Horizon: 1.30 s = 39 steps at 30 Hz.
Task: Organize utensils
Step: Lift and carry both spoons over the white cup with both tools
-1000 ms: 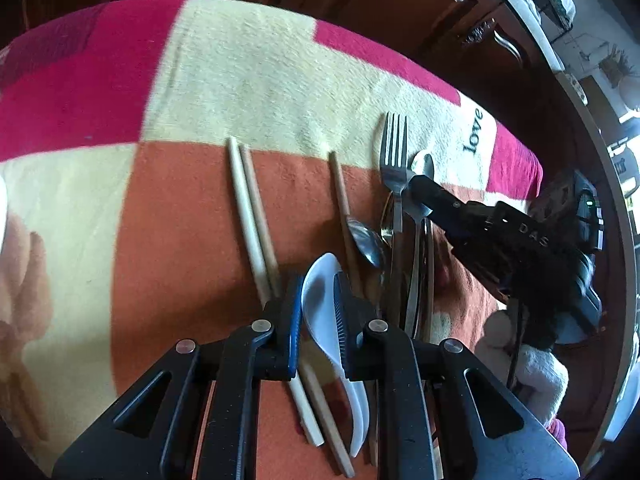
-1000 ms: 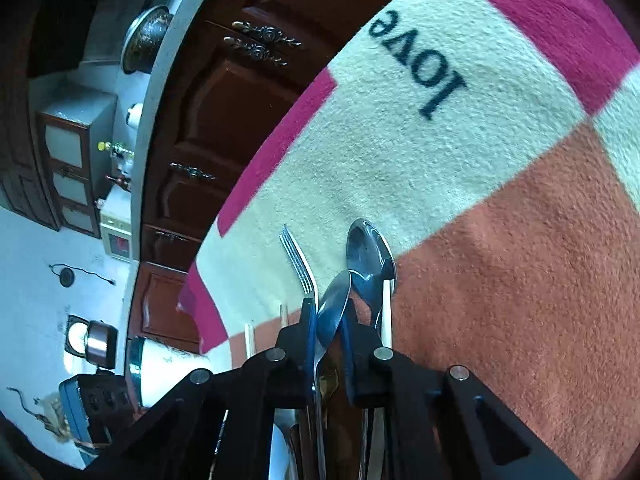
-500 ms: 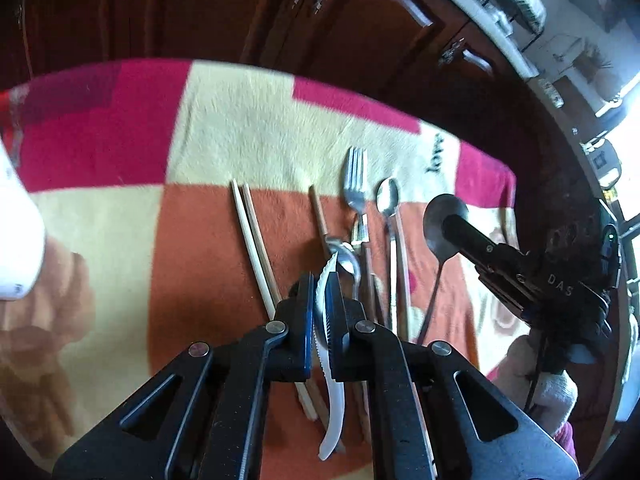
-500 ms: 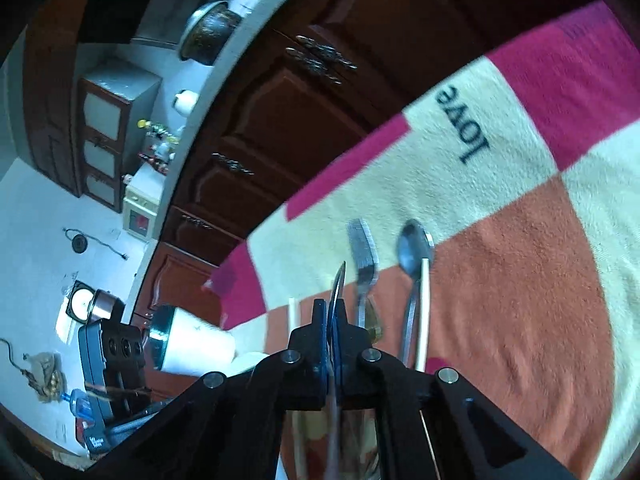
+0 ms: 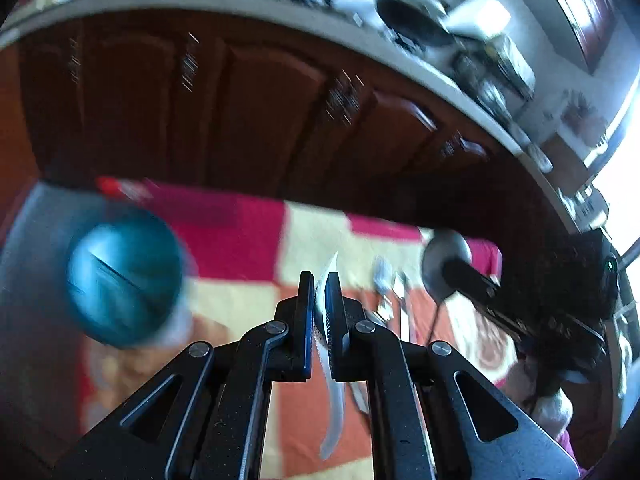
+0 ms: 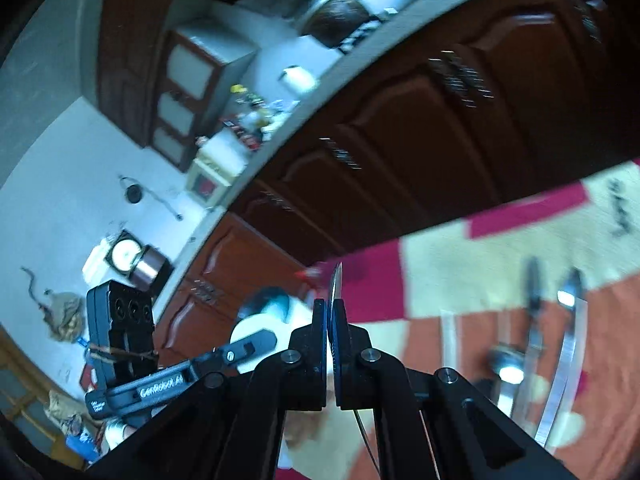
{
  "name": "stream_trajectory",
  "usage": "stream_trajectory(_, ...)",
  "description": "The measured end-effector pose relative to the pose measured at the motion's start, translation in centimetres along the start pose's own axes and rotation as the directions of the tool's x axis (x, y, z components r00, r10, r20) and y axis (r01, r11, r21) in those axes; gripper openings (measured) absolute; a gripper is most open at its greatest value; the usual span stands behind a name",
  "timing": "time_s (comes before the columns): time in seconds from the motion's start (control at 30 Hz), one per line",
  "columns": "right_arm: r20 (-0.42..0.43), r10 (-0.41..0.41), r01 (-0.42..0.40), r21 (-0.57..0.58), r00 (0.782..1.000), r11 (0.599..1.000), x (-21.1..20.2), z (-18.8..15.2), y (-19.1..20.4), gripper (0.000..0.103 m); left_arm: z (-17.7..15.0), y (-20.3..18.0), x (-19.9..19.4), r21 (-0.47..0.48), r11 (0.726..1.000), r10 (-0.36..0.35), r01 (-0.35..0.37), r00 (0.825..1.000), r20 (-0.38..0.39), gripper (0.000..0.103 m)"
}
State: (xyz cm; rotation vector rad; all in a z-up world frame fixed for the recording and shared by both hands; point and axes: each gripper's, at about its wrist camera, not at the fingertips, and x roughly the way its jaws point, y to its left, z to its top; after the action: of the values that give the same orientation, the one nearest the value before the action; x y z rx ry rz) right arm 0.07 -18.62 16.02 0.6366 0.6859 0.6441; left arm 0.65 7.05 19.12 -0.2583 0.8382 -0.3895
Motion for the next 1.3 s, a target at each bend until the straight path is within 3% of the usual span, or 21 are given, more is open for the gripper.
stream_trajectory(0.17, 0.005, 0.098, -0.098, -0.044, 0.995, 0.994, 5.7, 1.4, 5.5, 0.002, 3.9, 5.3, -2.9, -0.042, 0.995, 0.091, -0.087, 0.990, 0.111, 0.004)
stream_trajectory(0.37, 0.022, 0.178, -0.176, -0.056, 0.984, 0.983, 13.1, 2.9, 9.4, 0.002, 5.5, 9.1, -2.5, -0.029, 0.977, 0.211, -0.210, 0.952, 0.222, 0.005)
stream_trajectory(0.67, 0.032, 0.154, -0.152, -0.060, 0.988, 0.987, 21.2, 2.8, 8.4, 0.002, 3.5, 11.8, 1.2, -0.002, 0.957, 0.279, -0.289, 0.922, 0.269, 0.005)
stream_trajectory(0.9, 0.006, 0.120, -0.119, -0.086, 0.993, 0.989, 21.9, 1.1, 6.3, 0.002, 2.0, 11.9, 3.2, 0.011, 0.948, 0.303, -0.317, 0.916, 0.263, 0.005)
stream_trajectory(1.3, -0.076, 0.031, -0.040, -0.110, 0.997, 0.993, 18.6, -2.1, 4.7, 0.002, -0.5, 11.5, 3.2, 0.007, 0.941, 0.329, -0.339, 0.916, 0.229, 0.004)
